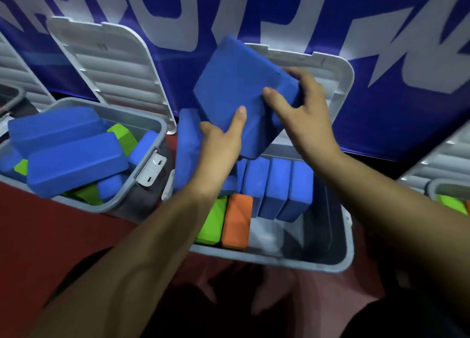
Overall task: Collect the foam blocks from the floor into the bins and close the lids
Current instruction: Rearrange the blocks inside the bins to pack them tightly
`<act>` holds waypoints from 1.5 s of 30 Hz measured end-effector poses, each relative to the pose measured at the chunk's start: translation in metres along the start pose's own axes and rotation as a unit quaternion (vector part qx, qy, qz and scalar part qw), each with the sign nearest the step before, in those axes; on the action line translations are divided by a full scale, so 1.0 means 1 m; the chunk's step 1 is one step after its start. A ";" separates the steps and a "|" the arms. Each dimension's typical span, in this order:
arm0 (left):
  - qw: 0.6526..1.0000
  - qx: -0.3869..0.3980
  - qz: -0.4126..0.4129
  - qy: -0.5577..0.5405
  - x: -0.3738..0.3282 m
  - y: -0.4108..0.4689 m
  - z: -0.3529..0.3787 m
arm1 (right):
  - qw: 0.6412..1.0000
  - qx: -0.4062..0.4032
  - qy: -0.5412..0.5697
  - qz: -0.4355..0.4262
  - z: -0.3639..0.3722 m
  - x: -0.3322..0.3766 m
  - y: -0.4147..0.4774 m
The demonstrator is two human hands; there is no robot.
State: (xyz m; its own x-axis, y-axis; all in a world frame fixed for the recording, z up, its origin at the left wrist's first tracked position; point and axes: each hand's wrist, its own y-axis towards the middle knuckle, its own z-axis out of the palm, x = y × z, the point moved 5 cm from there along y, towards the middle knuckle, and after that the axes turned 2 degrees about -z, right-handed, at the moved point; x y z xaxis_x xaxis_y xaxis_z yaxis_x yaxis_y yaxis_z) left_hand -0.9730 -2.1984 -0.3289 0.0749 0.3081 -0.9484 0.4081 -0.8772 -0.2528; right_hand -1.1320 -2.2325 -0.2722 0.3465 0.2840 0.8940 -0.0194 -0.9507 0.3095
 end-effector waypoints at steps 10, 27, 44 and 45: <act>0.903 0.360 0.144 0.187 0.012 -0.060 0.060 | 0.949 0.085 -0.302 0.037 -0.048 -0.025 -0.038; 0.927 0.277 0.076 0.243 0.096 -0.035 0.055 | 0.949 0.196 -0.159 0.187 -0.036 -0.115 -0.089; 0.920 0.244 0.076 0.299 0.078 -0.018 0.070 | 0.936 0.213 -0.087 0.267 -0.027 -0.140 -0.069; 0.919 0.254 0.075 0.292 0.081 -0.018 0.070 | 0.917 0.240 -0.036 0.316 -0.024 -0.143 -0.078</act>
State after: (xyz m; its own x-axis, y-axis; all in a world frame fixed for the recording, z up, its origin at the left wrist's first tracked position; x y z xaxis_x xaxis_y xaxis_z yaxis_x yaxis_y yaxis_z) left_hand -1.0375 -2.1837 -0.4144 0.6325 0.1845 -0.7523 -0.1132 -0.9388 -0.3254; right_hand -1.2030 -2.1960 -0.4165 0.4699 -0.3361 0.8162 0.1716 -0.8722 -0.4580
